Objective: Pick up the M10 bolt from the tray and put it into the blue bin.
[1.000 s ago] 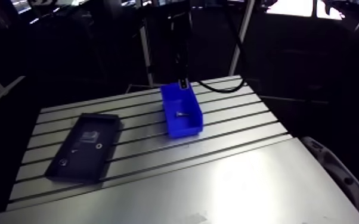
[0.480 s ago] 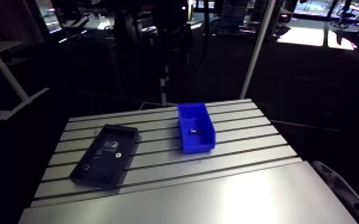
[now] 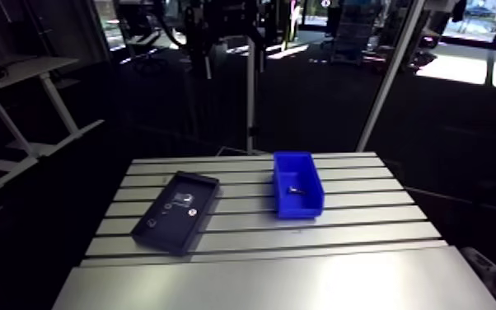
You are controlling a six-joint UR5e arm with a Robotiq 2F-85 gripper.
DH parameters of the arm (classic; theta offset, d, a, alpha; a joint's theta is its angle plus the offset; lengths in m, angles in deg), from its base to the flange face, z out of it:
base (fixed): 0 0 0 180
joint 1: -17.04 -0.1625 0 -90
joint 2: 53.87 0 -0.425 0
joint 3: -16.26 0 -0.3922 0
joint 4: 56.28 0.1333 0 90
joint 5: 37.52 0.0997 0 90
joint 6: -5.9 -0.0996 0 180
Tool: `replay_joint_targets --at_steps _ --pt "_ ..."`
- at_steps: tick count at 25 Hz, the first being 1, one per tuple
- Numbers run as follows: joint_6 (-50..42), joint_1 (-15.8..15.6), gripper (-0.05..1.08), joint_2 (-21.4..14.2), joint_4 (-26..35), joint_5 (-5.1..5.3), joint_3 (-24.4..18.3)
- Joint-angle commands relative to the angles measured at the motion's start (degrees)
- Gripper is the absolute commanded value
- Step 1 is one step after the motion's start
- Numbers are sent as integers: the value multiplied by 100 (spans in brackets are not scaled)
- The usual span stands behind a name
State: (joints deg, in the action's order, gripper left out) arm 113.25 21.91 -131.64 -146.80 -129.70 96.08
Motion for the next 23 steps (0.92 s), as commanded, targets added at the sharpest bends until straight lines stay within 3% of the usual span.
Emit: replay_joint_targets --at_steps 1,23 --pt "-1116 -100 1 -181 452 109 -191" --pt "-1248 -83 1 -119 461 118 -217"
